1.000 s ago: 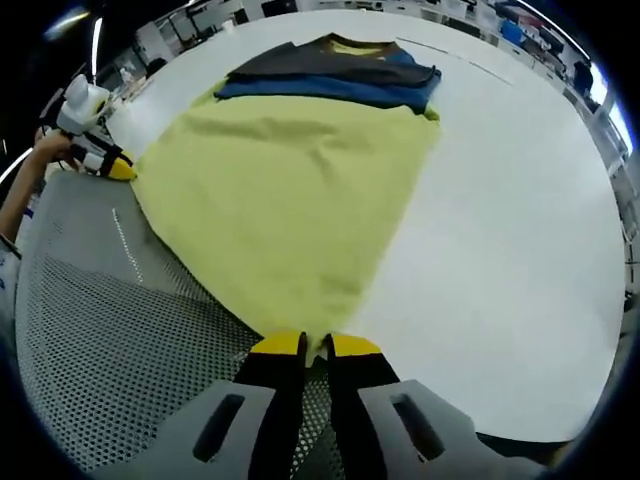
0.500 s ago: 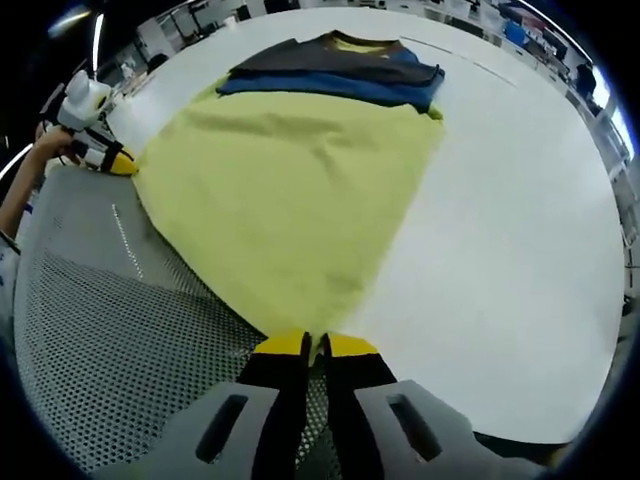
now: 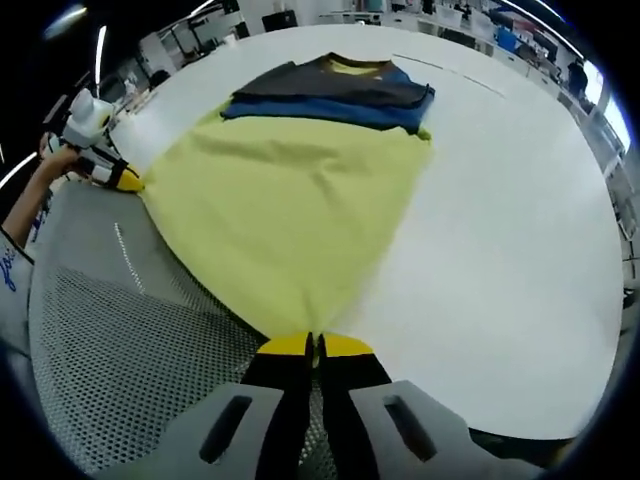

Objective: Fold the garment on the visible template until the final outline fits inside the template.

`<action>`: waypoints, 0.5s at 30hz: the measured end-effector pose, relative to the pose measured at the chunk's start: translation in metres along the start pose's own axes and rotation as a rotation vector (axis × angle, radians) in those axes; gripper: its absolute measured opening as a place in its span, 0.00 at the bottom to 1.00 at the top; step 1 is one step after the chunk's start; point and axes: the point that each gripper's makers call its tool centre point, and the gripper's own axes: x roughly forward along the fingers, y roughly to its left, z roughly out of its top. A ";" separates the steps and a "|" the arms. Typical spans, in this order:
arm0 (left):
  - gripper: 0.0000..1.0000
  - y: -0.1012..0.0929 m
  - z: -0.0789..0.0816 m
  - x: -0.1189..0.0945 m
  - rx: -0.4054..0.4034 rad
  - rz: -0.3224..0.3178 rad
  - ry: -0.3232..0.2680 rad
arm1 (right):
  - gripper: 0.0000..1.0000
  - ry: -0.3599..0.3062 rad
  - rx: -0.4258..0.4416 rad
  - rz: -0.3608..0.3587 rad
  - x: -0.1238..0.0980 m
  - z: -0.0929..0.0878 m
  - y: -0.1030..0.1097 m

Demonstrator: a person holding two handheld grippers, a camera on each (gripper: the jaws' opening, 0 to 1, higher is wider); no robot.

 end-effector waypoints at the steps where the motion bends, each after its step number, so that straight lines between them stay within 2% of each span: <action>1: 0.00 -0.001 0.001 -0.002 0.001 -0.001 -0.007 | 0.03 -0.009 0.002 -0.001 -0.001 0.002 0.000; 4: 0.00 -0.004 0.002 -0.011 0.019 -0.001 -0.020 | 0.03 -0.065 0.011 -0.006 -0.009 0.009 -0.001; 11: 0.00 -0.010 0.014 -0.030 0.043 0.006 -0.092 | 0.02 -0.154 0.037 -0.021 -0.027 0.020 0.001; 15: 0.00 -0.011 0.019 -0.039 0.044 0.010 -0.129 | 0.02 -0.179 0.035 -0.029 -0.036 0.023 0.001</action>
